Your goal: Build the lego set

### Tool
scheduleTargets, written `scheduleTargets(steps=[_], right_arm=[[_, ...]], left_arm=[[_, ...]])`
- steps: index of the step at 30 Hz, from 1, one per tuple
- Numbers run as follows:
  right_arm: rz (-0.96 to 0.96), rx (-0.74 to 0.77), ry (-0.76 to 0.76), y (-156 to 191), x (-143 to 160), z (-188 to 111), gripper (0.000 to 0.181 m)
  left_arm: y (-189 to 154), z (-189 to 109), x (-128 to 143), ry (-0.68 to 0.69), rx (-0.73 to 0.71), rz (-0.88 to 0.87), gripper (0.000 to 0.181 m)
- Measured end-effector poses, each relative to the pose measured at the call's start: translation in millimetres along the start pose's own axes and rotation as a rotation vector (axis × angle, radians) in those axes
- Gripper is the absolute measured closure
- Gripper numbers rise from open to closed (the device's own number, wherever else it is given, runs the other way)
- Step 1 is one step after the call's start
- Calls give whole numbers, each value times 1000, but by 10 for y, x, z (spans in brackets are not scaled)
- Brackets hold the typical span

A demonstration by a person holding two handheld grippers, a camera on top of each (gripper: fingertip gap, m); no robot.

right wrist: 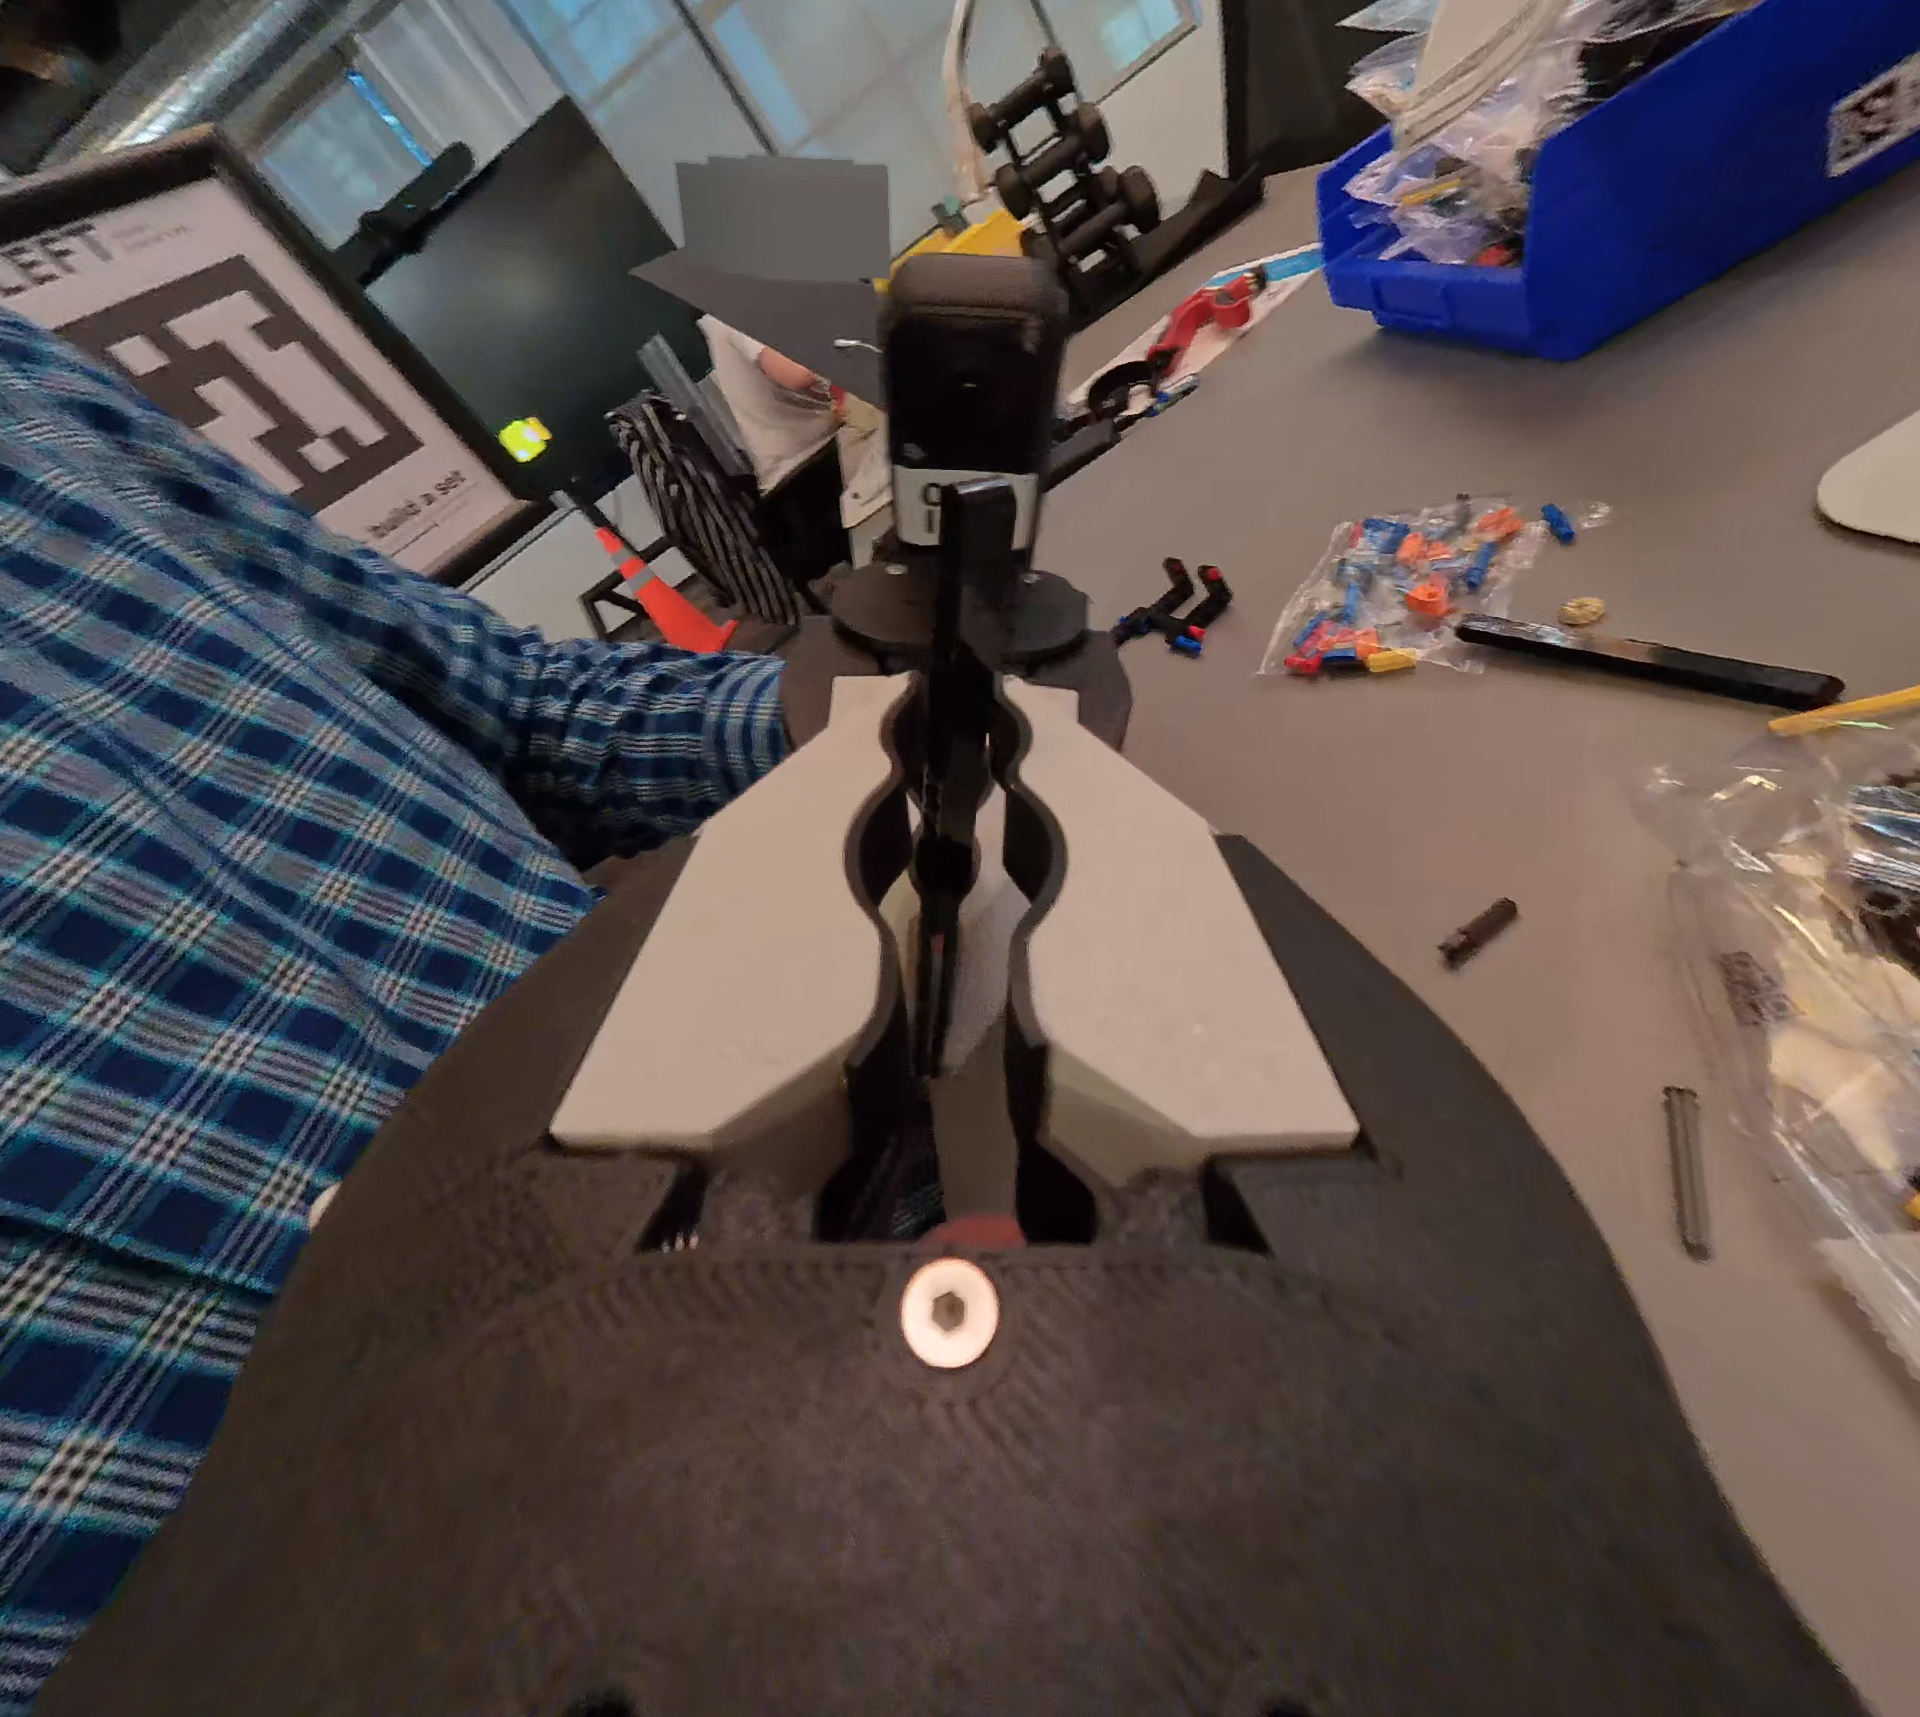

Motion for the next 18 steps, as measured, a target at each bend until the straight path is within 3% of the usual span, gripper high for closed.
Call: scheduleTargets(steps=[3, 6, 8, 13, 18], right_arm=[[-2, -65, -4, 78, 2, 17, 174], [-5, -79, 0, 106, -4, 27, 175], [-26, -54, 4, 94, -12, 20, 176], [-40, 31, -11, 1, -59, -70, 176], [-19, 72, -47, -76, -62, -110, 176]], left_arm=[[-116, -11, 8, 13, 125, -74, 181], [-123, -7, 2, 5, 139, -90, 181], [-70, 3, 3, 7, 96, -85, 181], [121, 1, -34, -21, -95, 8, 156], [184, 26, -32, -9, -238, 166, 178]])
Point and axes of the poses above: each gripper's, where its closed fingertips meet, z out along the fingers, x out of its underside, y = z × x across the jaws, the point moved 3 cm from there along -z, back along the fingers, and after that the axes turned 14 degrees about -x, right-handed, at the moved point
